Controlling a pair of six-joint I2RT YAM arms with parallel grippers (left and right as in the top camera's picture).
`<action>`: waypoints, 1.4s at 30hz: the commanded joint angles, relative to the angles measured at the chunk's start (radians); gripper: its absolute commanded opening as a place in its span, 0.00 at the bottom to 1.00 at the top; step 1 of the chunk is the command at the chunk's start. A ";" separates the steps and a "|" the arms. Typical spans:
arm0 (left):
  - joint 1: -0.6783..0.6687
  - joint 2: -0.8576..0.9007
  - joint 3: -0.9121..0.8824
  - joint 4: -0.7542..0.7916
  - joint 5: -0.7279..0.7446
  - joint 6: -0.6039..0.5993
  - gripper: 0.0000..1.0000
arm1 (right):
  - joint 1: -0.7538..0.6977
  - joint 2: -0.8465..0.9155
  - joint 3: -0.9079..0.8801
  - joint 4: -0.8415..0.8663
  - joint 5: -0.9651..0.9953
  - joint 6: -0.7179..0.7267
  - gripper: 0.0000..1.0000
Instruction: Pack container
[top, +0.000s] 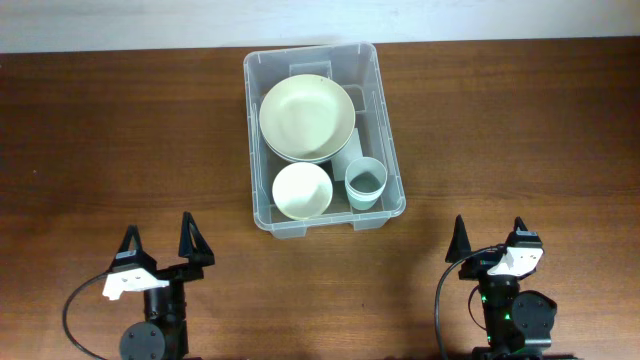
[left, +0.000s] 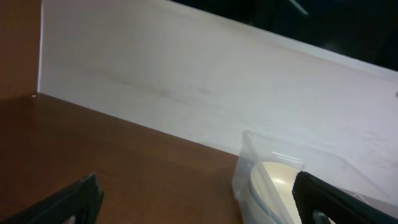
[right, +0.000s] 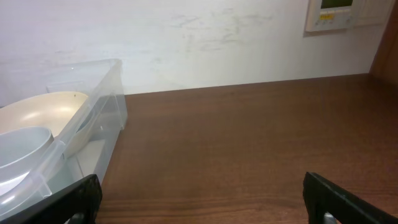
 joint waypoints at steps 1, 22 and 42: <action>-0.021 -0.013 -0.011 -0.004 0.015 -0.002 1.00 | 0.006 -0.010 -0.005 -0.006 0.009 -0.001 0.99; -0.027 -0.013 -0.033 -0.166 0.005 0.249 1.00 | 0.006 -0.010 -0.005 -0.006 0.010 -0.001 0.99; -0.027 -0.012 -0.032 -0.189 0.004 0.249 1.00 | 0.006 -0.010 -0.005 -0.006 0.010 -0.001 0.99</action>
